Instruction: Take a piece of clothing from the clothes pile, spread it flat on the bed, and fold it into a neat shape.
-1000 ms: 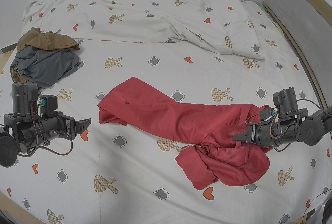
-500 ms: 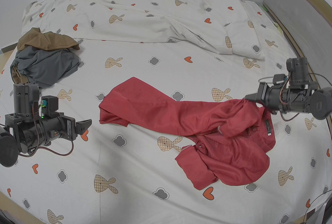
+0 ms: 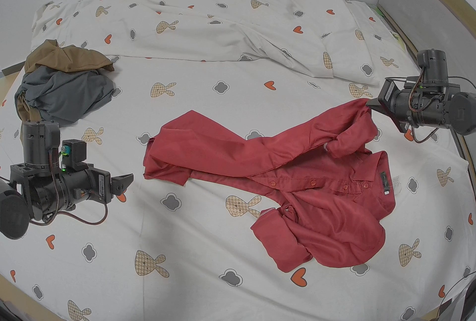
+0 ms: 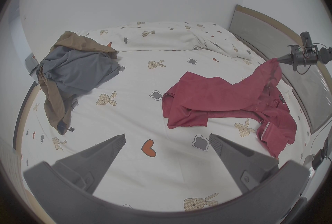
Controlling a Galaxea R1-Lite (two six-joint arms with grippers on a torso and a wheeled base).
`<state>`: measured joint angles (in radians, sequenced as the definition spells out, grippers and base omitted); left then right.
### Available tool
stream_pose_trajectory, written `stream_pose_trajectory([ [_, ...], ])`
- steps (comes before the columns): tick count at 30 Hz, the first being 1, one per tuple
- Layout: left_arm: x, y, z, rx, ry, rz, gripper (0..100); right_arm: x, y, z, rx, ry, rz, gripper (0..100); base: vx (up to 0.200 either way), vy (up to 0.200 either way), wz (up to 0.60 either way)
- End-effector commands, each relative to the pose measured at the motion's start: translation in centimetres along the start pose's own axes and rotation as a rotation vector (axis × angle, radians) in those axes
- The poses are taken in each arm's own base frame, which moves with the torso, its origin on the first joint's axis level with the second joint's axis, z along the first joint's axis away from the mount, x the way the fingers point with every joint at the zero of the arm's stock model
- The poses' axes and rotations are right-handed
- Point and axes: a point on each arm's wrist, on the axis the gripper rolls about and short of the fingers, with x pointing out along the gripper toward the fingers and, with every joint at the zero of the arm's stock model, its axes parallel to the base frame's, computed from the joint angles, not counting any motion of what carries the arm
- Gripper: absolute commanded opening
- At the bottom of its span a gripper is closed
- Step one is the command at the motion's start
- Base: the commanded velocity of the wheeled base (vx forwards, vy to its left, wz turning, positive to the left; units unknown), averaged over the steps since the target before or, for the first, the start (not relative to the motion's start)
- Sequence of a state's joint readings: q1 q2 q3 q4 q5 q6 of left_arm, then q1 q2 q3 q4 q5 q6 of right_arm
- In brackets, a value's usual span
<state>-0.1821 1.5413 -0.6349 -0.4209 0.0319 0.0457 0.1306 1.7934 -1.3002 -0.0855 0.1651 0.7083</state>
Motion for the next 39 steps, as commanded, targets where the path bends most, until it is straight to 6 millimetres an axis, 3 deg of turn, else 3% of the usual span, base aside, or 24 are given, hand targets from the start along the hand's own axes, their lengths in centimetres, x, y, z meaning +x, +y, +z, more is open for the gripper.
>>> stream_pose_trajectory([
  [1, 0.3, -0.3, -0.2, 0.004, 0.012, -0.009, 100, 0.0, -0.1, 0.6, 0.002, -0.017, 0.000, 100, 0.000, 0.000, 0.00],
  [15, 0.3, -0.5, -0.5, 0.020, -0.006, -0.013, 100, 0.8, -3.1, -1.3, 0.033, 0.103, -0.040, 100, 0.000, 0.000, 0.00],
  [18, 0.3, -0.5, -0.8, 0.046, -0.002, -0.013, 100, 2.9, -4.1, -2.5, 0.028, 0.160, -0.067, 100, 0.000, 0.000, 0.00],
  [37, 0.5, -0.4, -0.8, 0.046, 0.000, -0.011, 100, 7.9, -4.8, -5.4, -0.042, 0.225, -0.059, 100, 0.000, 0.000, 0.00],
  [38, 0.5, -0.4, -0.8, 0.046, 0.001, -0.011, 100, 8.4, -4.4, -5.4, -0.047, 0.223, -0.047, 0, 0.000, 0.000, 0.00],
  [39, 0.5, -0.4, -0.8, 0.046, 0.001, -0.012, 100, 8.5, -4.1, -5.1, -0.048, 0.213, -0.038, 0, 0.000, 0.000, 0.00],
])
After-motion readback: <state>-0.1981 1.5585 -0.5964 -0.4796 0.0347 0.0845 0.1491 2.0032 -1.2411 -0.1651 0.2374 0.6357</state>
